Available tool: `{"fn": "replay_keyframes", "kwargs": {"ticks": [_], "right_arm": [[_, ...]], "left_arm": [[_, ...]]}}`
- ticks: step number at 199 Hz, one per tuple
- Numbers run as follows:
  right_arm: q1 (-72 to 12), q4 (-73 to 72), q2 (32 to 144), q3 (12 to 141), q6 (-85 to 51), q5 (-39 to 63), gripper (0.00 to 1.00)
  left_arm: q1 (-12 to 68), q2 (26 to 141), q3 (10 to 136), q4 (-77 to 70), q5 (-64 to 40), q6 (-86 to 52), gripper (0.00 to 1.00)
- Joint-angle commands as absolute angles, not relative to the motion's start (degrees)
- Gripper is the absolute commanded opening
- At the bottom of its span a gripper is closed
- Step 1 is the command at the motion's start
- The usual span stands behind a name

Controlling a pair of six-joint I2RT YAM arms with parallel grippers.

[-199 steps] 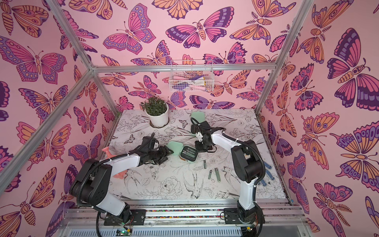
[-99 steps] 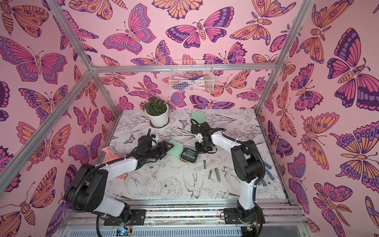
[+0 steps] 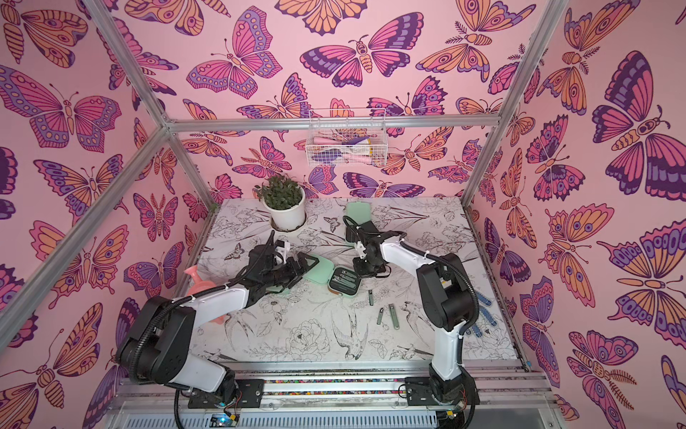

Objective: Organize nail clipper sets
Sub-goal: Place the storage box at the center of the board.

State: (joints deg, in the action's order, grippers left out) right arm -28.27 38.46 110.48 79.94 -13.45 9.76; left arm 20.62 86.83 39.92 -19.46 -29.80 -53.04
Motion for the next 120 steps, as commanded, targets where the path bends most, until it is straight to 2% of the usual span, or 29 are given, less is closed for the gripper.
{"fn": "replay_keyframes", "kwargs": {"ticks": [1, 120], "right_arm": [[-29.18, 39.29, 111.24, 82.96, -13.34, 8.36, 0.0], [-32.24, 44.32, 117.02, 89.56, -12.66, 0.61, 0.0]], "left_arm": [[20.63, 88.32, 40.78, -19.49, -31.67, -50.07, 1.0], [21.38, 86.66, 39.9, -19.49, -31.18, -45.79, 1.0]]}}
